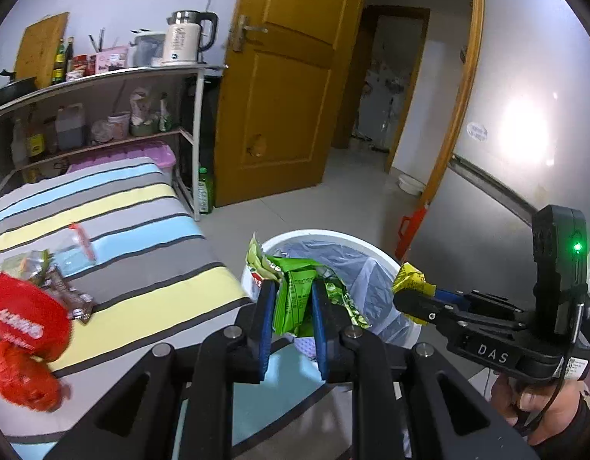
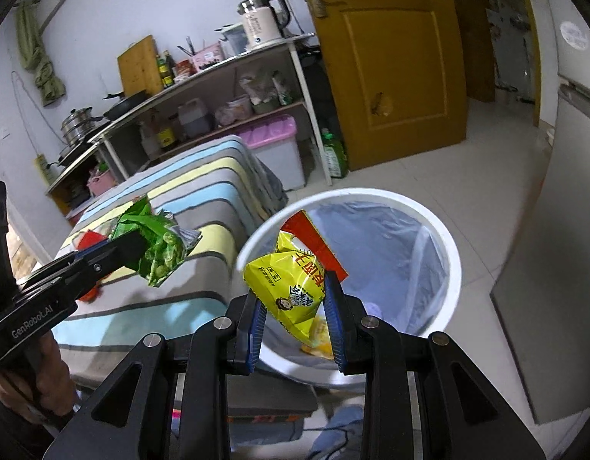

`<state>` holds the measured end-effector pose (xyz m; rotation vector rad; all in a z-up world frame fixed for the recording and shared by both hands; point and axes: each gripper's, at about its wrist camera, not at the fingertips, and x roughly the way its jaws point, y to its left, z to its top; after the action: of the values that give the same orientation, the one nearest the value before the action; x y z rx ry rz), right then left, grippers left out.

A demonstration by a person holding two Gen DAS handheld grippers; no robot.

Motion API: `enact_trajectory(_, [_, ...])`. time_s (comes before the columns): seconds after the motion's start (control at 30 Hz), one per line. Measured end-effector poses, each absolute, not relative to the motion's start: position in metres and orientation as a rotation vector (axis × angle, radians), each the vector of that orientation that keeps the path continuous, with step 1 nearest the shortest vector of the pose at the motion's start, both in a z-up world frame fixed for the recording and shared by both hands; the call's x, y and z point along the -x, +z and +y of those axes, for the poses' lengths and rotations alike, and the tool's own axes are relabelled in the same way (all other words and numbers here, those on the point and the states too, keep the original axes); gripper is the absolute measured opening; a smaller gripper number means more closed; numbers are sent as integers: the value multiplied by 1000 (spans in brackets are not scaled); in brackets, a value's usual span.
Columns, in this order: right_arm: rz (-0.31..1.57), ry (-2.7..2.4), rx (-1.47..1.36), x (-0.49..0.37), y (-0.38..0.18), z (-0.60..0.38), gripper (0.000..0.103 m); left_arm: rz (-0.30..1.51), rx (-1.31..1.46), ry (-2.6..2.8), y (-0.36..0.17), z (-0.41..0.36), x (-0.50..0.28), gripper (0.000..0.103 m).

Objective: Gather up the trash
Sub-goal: 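Carry both wrappers over the bin and open both tools to drop them, then move both open tools back toward the remaining trash on the table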

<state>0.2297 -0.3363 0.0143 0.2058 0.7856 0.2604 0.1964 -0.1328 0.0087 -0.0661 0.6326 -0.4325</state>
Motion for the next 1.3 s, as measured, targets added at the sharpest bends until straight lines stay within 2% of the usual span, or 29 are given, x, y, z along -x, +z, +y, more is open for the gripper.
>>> enact_trajectory(0.3, [846,219,-208,-246,-10,-350,32,696,52,-467,-10,-156,-221,20])
enact_trajectory(0.37, [851,212,-203,-247,-13,-350,36,707,51,-466,-14,-158,-224,21])
enact_trajectory(0.43, [850,210,-208,-248,-15,-353,47,711,47,-462,-16,-159,-226,25])
enact_trajectory(0.5, [852,207,-214,-249,-16,-355,50,717,51,-462,-17,-158,-228,28])
enact_trajectory(0.9, [801,229,-207,-234,3,-352,50,673,59,-430,-6,-148,-213,29])
enact_trajectory(0.93, [796,229,-205,-233,5,-350,50,664,58,-424,-3,-146,-210,30])
enact_trajectory(1.0, [782,238,-201,-228,11,-346,50,645,61,-417,1,-141,-202,44])
enact_trajectory(1.03, [777,242,-199,-226,13,-344,50,634,64,-412,4,-138,-198,47])
enact_trajectory(1.3, [737,299,-171,-209,32,-317,50,571,70,-358,20,-110,-167,48])
